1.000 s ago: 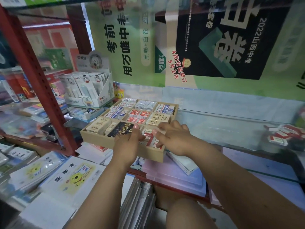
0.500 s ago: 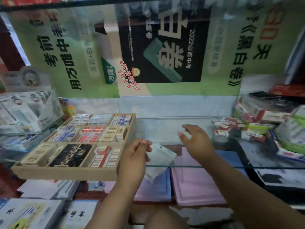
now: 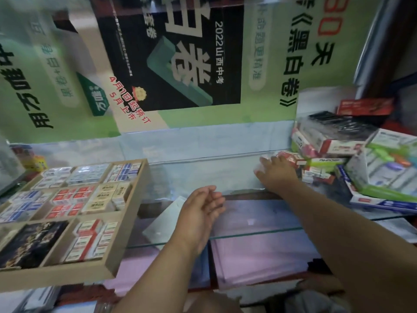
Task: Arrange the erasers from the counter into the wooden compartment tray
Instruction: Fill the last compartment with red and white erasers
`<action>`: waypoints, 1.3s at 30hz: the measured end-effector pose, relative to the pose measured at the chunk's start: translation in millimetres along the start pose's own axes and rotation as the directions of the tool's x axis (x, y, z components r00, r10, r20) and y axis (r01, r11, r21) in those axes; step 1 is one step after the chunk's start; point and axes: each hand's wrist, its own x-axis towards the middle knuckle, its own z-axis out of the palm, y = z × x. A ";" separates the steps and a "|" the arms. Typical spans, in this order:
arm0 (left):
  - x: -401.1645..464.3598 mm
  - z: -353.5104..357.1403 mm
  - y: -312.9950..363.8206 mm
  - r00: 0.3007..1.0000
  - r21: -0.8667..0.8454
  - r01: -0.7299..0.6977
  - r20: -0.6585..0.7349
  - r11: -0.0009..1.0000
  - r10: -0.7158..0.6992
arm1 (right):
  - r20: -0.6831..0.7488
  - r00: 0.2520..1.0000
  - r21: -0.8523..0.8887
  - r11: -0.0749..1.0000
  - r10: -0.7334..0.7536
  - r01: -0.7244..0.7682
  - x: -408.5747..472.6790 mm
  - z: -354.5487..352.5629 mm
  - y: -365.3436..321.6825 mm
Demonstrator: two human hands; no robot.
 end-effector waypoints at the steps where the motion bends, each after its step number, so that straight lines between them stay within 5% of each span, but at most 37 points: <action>1: 3.6 -1.8 -1.1 1.000 -0.038 0.015 -0.008 0.999 -0.016 | -0.003 1.000 0.017 1.000 -0.001 0.001 -0.9 3.2 -3.8; 10: 16.2 -14.1 1.2 0.987 -0.226 0.140 -0.048 0.964 -0.155 | -0.027 0.995 -0.075 0.993 -0.098 0.096 -23.6 19.0 -44.5; 16: 16.6 -18.9 5.3 0.980 -0.298 0.192 0.003 0.935 -0.200 | -0.210 0.951 -0.042 0.974 -0.226 0.222 -42.6 26.6 -52.8; 20: 17.9 -22.9 5.6 0.974 -0.333 0.221 0.028 0.917 -0.224 | -0.286 0.928 0.187 0.936 -0.238 0.297 -46.1 24.7 -53.3; 25: 23.0 -25.7 9.9 0.967 -0.354 0.254 0.091 0.900 -0.237 | -0.473 0.818 0.447 0.711 -0.327 0.543 -69.3 2.6 -104.6; 31: 17.4 -34.8 13.0 0.955 -0.493 0.295 0.179 0.818 -0.237 | -0.371 0.692 0.227 0.661 -0.620 0.715 -102.0 23.5 -143.4; 39: 26.7 -38.7 4.6 0.962 -0.384 0.274 0.121 0.881 -0.247 | -0.520 0.698 0.187 0.732 -0.492 0.656 -112.3 37.1 -145.0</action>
